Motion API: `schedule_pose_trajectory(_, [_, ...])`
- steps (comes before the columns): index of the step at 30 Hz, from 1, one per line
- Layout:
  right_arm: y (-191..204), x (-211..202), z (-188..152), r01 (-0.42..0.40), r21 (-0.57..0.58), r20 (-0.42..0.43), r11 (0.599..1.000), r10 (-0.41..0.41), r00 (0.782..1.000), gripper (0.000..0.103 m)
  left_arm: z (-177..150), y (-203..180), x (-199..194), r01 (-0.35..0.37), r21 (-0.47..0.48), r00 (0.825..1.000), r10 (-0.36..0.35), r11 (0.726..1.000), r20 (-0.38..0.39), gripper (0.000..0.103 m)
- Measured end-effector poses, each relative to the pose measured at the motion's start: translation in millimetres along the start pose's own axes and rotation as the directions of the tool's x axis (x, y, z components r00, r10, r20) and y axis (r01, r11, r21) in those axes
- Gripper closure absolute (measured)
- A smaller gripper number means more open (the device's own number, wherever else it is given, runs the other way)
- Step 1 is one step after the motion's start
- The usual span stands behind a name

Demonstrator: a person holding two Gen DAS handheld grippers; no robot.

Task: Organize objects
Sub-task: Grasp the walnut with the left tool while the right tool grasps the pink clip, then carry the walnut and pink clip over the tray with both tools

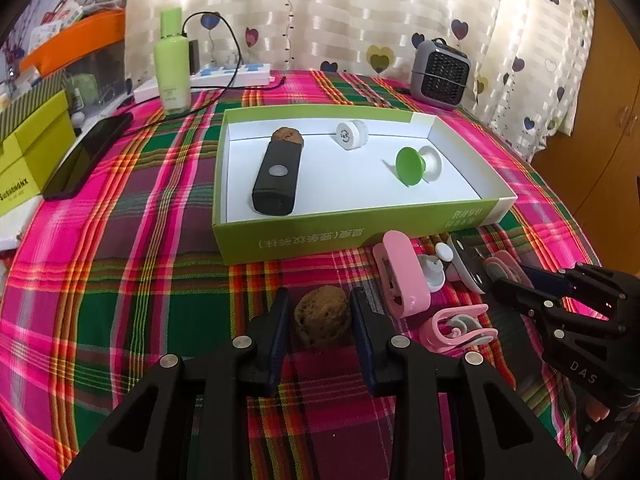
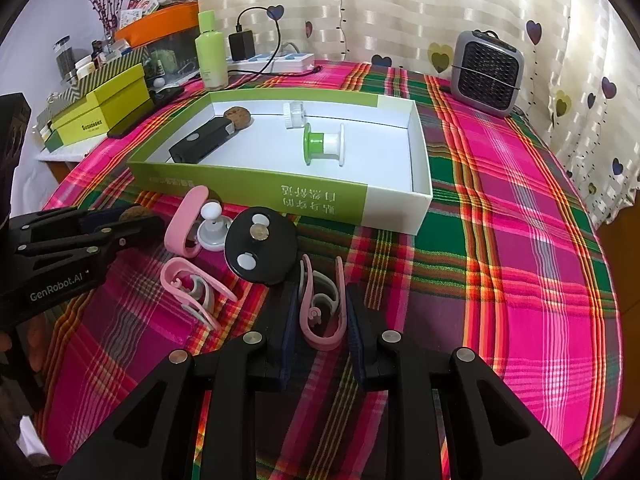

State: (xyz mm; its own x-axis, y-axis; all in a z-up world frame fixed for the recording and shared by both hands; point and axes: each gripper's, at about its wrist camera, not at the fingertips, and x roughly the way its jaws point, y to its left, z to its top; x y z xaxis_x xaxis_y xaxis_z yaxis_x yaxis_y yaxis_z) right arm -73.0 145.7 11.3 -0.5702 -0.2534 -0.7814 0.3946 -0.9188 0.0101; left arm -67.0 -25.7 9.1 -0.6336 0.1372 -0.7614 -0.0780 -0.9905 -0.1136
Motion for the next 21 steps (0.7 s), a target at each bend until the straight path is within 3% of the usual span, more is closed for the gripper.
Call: schedule_pose_trajectory(21, [0.2,-12.1,-3.1,-0.019,0.047,0.027,0.999,0.018,0.999,0.079,2.0,-1.6,-19.6,0.014,-0.019,0.999,-0.013,1.0,0.037,0.076])
